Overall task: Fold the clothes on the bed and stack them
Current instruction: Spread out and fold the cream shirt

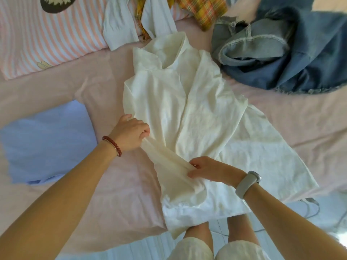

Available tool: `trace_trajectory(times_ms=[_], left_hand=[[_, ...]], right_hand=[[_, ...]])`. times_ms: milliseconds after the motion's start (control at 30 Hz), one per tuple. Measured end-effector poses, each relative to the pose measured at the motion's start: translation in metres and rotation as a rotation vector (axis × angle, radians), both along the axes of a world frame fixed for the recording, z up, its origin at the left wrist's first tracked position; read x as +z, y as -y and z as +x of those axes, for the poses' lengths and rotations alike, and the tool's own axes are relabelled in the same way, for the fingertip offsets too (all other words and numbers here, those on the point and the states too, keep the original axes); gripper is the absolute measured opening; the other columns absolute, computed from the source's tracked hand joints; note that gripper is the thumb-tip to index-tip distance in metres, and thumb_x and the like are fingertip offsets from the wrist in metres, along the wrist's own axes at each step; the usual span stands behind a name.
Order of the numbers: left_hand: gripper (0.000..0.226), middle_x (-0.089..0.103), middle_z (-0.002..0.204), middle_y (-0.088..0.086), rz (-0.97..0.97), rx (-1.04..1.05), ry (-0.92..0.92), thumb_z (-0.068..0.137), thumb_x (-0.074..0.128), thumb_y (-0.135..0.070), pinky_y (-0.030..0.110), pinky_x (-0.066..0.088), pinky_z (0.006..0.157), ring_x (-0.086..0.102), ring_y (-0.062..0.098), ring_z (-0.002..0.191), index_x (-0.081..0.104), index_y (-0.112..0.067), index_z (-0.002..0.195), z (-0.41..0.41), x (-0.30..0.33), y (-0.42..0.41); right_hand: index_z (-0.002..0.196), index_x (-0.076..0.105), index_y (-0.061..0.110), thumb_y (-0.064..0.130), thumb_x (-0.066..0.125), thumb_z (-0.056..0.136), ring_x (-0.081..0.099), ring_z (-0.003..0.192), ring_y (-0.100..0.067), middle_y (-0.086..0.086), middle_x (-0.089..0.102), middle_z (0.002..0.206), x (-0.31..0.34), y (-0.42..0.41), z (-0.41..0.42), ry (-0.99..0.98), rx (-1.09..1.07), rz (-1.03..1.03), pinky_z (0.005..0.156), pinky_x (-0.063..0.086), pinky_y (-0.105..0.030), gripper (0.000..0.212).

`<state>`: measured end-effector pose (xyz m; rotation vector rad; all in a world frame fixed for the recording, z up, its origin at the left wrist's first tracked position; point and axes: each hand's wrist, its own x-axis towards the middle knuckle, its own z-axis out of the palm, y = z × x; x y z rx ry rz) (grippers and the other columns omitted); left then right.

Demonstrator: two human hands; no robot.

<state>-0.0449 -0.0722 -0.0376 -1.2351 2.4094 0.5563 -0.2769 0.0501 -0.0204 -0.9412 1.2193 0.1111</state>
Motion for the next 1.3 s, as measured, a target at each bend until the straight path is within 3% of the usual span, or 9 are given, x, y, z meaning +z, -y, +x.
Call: trace_trajectory(times_ms=[133, 367, 533, 633, 767, 900, 1067, 1167, 1300], left_hand=[[0.016, 0.062, 0.074, 0.009, -0.313, 0.132, -0.022, 0.076, 0.058, 0.008, 0.039, 0.035, 0.077, 0.058, 0.030, 0.059, 0.065, -0.007, 0.076, 0.016, 0.004, 0.009], [0.020, 0.043, 0.049, -0.006, -0.451, 0.150, -0.054, 0.078, 0.053, 0.004, 0.035, 0.020, 0.078, 0.054, 0.027, 0.062, 0.062, -0.012, 0.074, 0.001, 0.011, 0.021], [0.007, 0.062, 0.083, 0.008, -0.453, 0.163, -0.073, 0.083, 0.062, -0.010, 0.054, 0.015, 0.104, 0.054, 0.034, 0.094, 0.066, -0.013, 0.088, -0.044, -0.004, 0.026], [0.035, 0.057, 0.114, 0.014, -0.462, 0.293, -0.137, 0.077, 0.068, -0.016, 0.064, 0.023, 0.101, 0.050, 0.038, 0.112, 0.061, -0.013, 0.111, -0.067, -0.015, 0.005], [0.056, 0.043, 0.141, 0.015, -0.400, 0.324, -0.125, 0.080, 0.050, -0.039, 0.063, 0.027, 0.101, 0.037, 0.040, 0.130, 0.043, -0.021, 0.133, -0.078, -0.034, -0.061], [0.085, 0.022, 0.151, 0.021, -0.128, 0.321, 0.001, 0.072, 0.072, -0.042, 0.068, 0.023, 0.100, 0.019, 0.049, 0.137, 0.030, -0.022, 0.143, -0.067, -0.057, -0.111], [0.090, -0.023, 0.154, 0.006, 0.116, 0.431, 0.087, 0.084, 0.054, -0.055, 0.058, 0.002, 0.111, -0.021, 0.035, 0.140, -0.005, -0.034, 0.148, -0.051, -0.063, -0.108], [0.089, -0.021, 0.155, 0.008, 0.091, 0.518, -0.041, 0.083, 0.061, -0.045, 0.056, 0.005, 0.112, -0.020, 0.035, 0.141, 0.002, -0.032, 0.149, -0.054, -0.057, -0.107], [0.094, -0.006, 0.154, 0.021, 0.047, 0.825, -0.178, 0.078, 0.071, -0.027, 0.049, 0.011, 0.114, -0.009, 0.038, 0.142, 0.009, -0.023, 0.149, -0.058, -0.051, -0.128]], right_hand=[[0.066, 0.043, 0.016, 0.013, 0.046, 0.086, 0.038, 0.053, -0.010, 0.003, 0.043, 0.063, -0.011, -0.010, -0.015, -0.159, 0.208, -0.082, 0.051, 0.031, -0.018, 0.020], [0.069, 0.054, 0.010, 0.008, 0.045, 0.087, 0.045, 0.049, -0.009, 0.003, 0.053, 0.060, -0.007, -0.010, -0.063, -0.236, -0.139, -0.061, 0.046, 0.034, -0.016, 0.020], [0.083, 0.057, 0.025, 0.025, 0.054, 0.089, 0.057, 0.078, -0.019, 0.002, 0.061, 0.085, -0.029, -0.015, -0.122, -0.584, -0.207, -0.237, 0.071, 0.045, -0.031, 0.008], [0.111, 0.059, 0.020, 0.024, 0.053, 0.091, 0.058, 0.093, -0.025, 0.001, 0.062, 0.107, -0.047, -0.021, -0.145, -0.744, -0.276, -0.309, 0.078, 0.045, -0.034, 0.021], [0.118, 0.056, 0.015, 0.031, 0.052, 0.092, 0.053, 0.107, -0.029, -0.006, 0.061, 0.115, -0.058, -0.031, -0.142, -0.835, -0.215, -0.397, 0.090, 0.039, -0.041, 0.031], [0.110, 0.059, 0.005, 0.019, 0.048, 0.094, 0.051, 0.104, -0.035, -0.014, 0.062, 0.107, -0.067, -0.048, -0.132, -0.923, -0.163, -0.532, 0.088, 0.034, -0.041, 0.024], [0.110, 0.061, 0.005, 0.014, 0.055, 0.089, 0.049, 0.106, -0.038, -0.018, 0.058, 0.110, -0.068, -0.054, -0.134, -1.099, -0.242, -0.586, 0.094, 0.031, -0.048, 0.023], [0.117, 0.057, 0.009, 0.012, 0.055, 0.083, 0.049, 0.111, -0.037, -0.017, 0.055, 0.118, -0.065, -0.044, -0.126, -1.074, -0.163, -0.779, 0.099, 0.032, -0.054, 0.034], [0.134, 0.043, 0.019, 0.027, 0.033, 0.084, 0.041, 0.128, -0.027, -0.008, 0.048, 0.138, -0.068, -0.031, -0.103, -0.852, 0.345, -1.013, 0.105, 0.027, -0.059, 0.051]])
